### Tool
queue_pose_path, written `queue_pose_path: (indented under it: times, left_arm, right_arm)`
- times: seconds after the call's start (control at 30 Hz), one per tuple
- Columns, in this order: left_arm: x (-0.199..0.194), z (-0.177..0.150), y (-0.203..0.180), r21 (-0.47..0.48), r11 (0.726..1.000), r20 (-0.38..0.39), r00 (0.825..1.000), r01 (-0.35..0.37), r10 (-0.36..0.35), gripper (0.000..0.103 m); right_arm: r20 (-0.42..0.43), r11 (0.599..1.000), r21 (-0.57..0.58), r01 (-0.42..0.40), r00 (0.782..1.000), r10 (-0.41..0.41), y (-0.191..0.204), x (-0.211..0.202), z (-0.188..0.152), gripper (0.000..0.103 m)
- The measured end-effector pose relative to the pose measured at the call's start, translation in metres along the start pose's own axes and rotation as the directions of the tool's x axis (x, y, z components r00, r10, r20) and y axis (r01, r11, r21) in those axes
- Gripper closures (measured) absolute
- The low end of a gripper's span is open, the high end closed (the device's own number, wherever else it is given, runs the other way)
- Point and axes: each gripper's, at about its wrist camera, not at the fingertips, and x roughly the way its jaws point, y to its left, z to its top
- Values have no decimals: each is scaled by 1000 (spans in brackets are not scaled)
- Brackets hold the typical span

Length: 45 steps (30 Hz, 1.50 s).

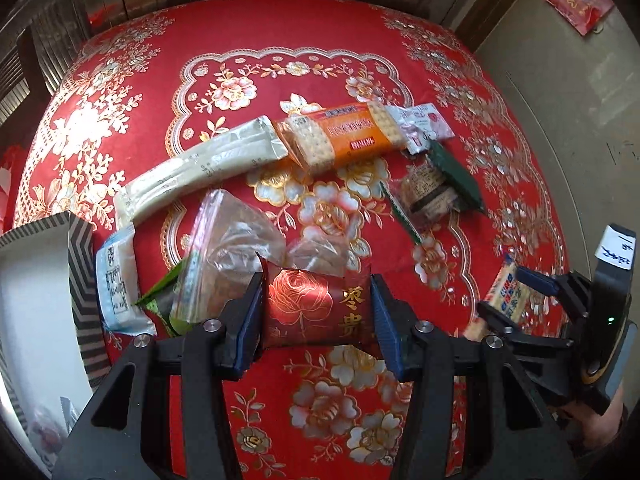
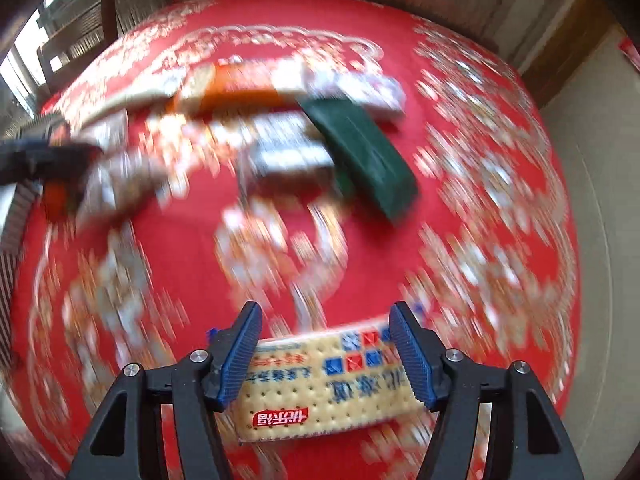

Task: Organize snacks
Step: 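Carry the red pack and cracker pack over the white tray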

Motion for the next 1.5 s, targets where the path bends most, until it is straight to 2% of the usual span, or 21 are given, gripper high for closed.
queue_pose_path:
  times: [0.07, 0.13, 0.2, 0.37, 0.47, 0.5, 0.6, 0.7, 0.77, 0.93, 1.03, 1.17, 1.5]
  left_arm:
    - [1, -4, -2, 8, 1000, -8, 1000, 9, -9, 53]
    - [3, -7, -4, 12, 1000, -18, 1000, 17, -16, 53]
    - [5, -9, -6, 16, 1000, -26, 999, 22, -21, 53]
    - [5, -15, -10, 19, 999, -29, 999, 28, -28, 53]
    - [2, -19, -10, 13, 1000, -28, 999, 27, -27, 53]
    - [1, -20, -9, 11, 1000, -27, 999, 28, -28, 53]
    - [-1, -25, -7, 1, 1000, -27, 999, 19, -19, 53]
    - [-2, -29, -5, -12, 1000, -31, 999, 19, -19, 53]
    - [-3, -32, -4, -15, 1000, -33, 999, 20, -20, 53]
    - [-4, -43, -6, -22, 1000, -38, 999, 19, -20, 53]
    - [-10, -48, -4, -30, 999, -26, 1000, 12, -13, 53]
    - [-22, -54, 4, -48, 999, -4, 1000, 2, -2, 53]
    - [-51, -75, 27, -104, 994, 43, 998, -32, 37, 53]
  right_arm:
    - [14, 995, 96, -12, 1000, 11, -18, -9, -19, 39]
    - [13, 979, 200, -45, 999, 44, -33, -14, -37, 34]
    - [9, 965, 259, -53, 999, 52, -41, -18, -48, 34]
    - [20, 934, 331, -133, 991, 134, -43, -15, -52, 33]
    - [1, 932, 331, -148, 988, 156, -31, -4, -43, 27]
    - [-18, 936, 326, -132, 989, 145, -26, 2, -39, 27]
    - [2, 953, 261, -156, 987, 161, -6, 6, -30, 28]
    - [-6, 981, 158, -116, 993, 118, 12, 6, -24, 37]
    - [-4, 990, 111, -89, 996, 90, 18, 8, -23, 40]
    - [24, 991, 92, -100, 995, 98, 14, 5, -30, 49]
    - [16, 989, 83, -120, 993, 119, 13, 0, -33, 49]
    - [59, 985, 72, -154, 987, 149, 15, -18, -32, 49]
    - [112, 976, -43, -213, 970, 216, 62, -44, -5, 49]
